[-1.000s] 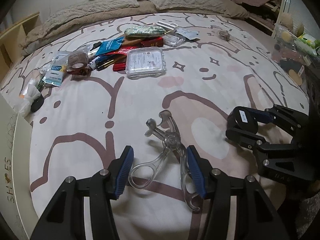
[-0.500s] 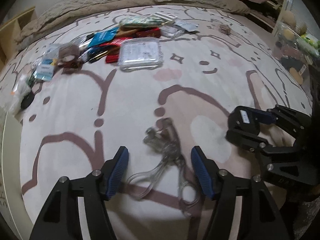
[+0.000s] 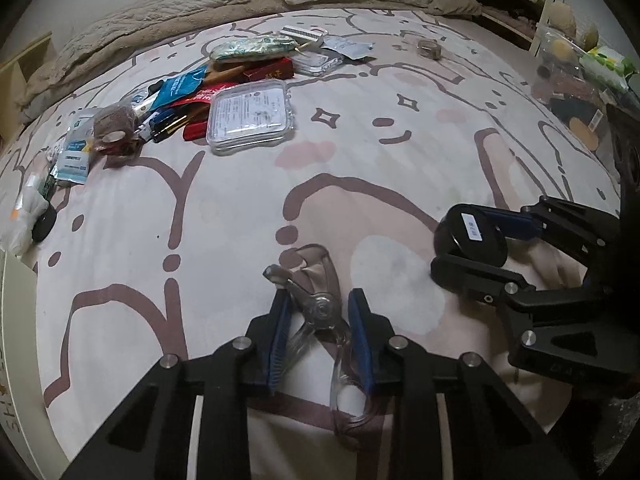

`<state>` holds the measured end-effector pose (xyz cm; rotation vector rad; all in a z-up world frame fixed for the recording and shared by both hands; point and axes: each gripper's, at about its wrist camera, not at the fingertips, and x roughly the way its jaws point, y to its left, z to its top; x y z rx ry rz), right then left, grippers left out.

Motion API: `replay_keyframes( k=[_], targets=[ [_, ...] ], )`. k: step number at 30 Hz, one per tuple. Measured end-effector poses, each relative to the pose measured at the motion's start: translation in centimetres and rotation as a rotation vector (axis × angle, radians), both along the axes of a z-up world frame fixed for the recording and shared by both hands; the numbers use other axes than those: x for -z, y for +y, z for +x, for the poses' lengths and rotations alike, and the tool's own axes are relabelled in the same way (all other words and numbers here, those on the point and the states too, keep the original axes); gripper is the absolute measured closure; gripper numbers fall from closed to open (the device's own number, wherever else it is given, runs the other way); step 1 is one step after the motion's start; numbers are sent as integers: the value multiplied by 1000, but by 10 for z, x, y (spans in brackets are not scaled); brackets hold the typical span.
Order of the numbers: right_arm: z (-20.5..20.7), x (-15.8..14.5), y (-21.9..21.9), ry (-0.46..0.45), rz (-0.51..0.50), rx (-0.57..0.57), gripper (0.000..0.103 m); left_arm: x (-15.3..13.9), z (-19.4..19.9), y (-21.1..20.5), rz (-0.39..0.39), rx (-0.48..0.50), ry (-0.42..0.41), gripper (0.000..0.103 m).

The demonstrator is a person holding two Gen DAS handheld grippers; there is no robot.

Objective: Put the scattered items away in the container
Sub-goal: 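Close the left gripper firmly on the clear clip tool's hinge, then carry the black tin and clear clip tool in both grippers over the white box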

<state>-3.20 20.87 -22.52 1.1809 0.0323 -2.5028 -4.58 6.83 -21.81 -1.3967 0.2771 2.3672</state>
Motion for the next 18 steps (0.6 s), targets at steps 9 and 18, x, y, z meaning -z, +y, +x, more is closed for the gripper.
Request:
replay_keyframes(
  k=[9, 18],
  targets=[
    [6, -22, 3, 71, -20, -4, 52, -23, 12, -7, 43, -31, 72, 76],
    [15, -43, -1, 121, 22, -19, 52, -44, 29, -14, 92, -57, 133, 76]
  ],
)
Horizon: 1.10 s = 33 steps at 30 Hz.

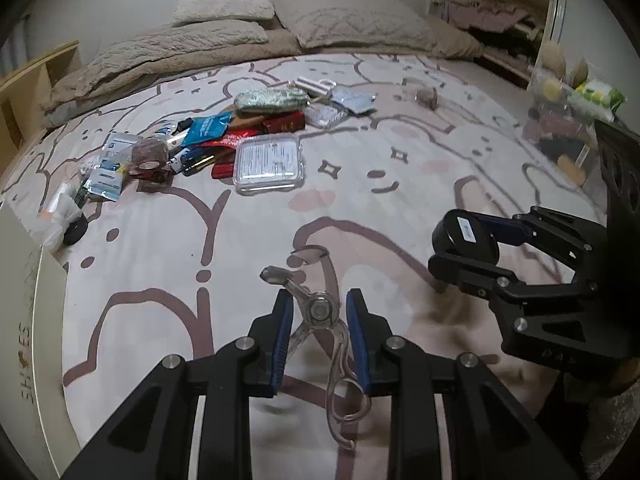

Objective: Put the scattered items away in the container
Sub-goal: 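Carry the black tin and clear clip tool in both grippers over the white box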

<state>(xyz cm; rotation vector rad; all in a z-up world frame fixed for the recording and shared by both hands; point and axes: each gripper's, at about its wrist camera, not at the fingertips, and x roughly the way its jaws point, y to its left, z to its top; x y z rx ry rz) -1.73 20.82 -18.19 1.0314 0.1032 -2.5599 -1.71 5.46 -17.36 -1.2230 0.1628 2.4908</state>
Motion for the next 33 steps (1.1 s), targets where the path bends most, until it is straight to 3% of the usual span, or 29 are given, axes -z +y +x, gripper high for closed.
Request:
replay_keyframes(
  k=[14, 33],
  targets=[
    [18, -58, -5, 125, 53, -8, 52, -42, 17, -6, 27, -41, 118, 76],
    [42, -132, -29, 271, 61, -35, 52, -132, 56, -43, 78, -90, 315, 76]
  ],
)
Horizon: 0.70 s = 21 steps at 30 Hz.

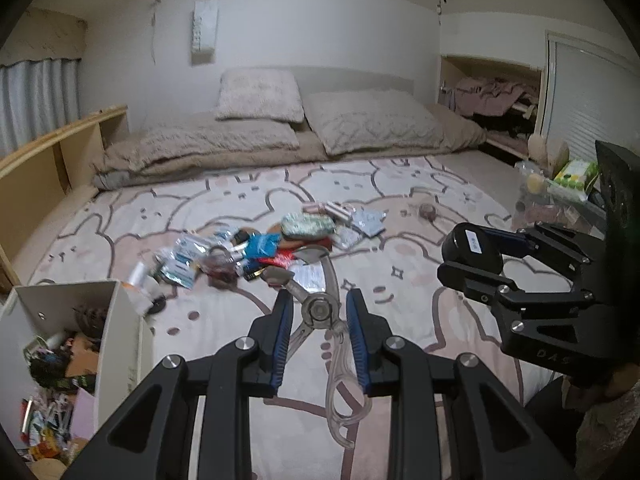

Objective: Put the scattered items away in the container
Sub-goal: 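Carry the black tin and clear clip tool in both grippers over the white box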

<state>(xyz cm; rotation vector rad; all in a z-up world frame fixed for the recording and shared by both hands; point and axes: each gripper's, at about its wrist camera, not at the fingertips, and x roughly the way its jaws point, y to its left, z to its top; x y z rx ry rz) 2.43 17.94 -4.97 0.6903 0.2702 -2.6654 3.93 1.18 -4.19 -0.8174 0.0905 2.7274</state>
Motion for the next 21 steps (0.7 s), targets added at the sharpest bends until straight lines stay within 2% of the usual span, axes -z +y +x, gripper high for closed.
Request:
replay_keyframes(
  k=[11, 21],
  targets=[
    [16, -41, -27, 83, -28, -60, 52, -37, 20, -40, 33, -65, 92, 76],
    [19, -55, -73, 103, -55, -146, 52, -49, 39, -81, 31, -139, 130, 76]
  ],
)
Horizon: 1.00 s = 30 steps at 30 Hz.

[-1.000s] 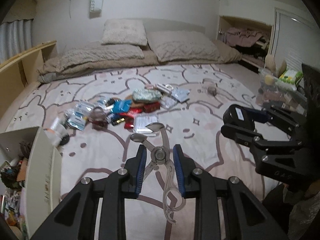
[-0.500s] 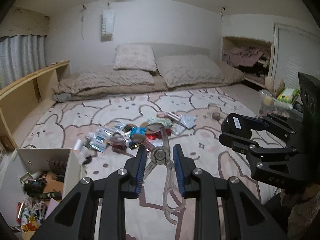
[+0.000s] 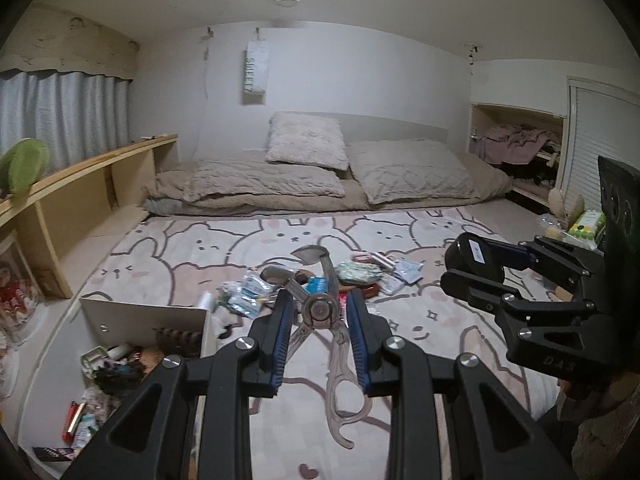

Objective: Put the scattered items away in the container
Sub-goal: 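Carry the black tin and clear clip tool in both grippers over the white box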

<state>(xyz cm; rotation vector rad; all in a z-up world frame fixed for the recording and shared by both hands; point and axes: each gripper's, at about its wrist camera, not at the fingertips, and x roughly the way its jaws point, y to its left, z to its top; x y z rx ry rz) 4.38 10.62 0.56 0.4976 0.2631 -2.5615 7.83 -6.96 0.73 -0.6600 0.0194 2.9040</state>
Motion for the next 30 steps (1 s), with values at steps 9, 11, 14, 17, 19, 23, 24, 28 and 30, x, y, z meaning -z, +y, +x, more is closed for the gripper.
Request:
replay_keyframes(
  k=[9, 11, 14, 17, 19, 23, 24, 28, 30],
  targets=[
    [-1, -1, -50, -5, -6, -83, 52, 0, 15, -47, 9, -82, 11, 76],
    [-2, -1, -61, -11, -8, -99, 52, 0, 17, -58, 8, -102, 11, 76],
    [-3, 2, -78, -20, -9, -126, 52, 0, 24, -73, 9, -129, 16, 76],
    [-3, 4, -98, -28, -3, -154, 52, -1, 30, -91, 16, -155, 25, 76],
    [-1, 5, -110, -32, -1, -170, 52, -2, 34, -103, 21, -172, 29, 76],
    [0, 7, -130, -43, -8, -199, 52, -3, 41, -130, 40, -210, 31, 76],
    [0, 8, -135, -51, -18, -209, 52, -3, 42, -135, 43, -219, 31, 76],
    [-1, 10, -153, -72, -27, -238, 52, -4, 47, -152, 41, -250, 35, 76],
    [-2, 11, -161, -79, -27, -250, 52, -5, 49, -162, 38, -264, 35, 76]
  ],
)
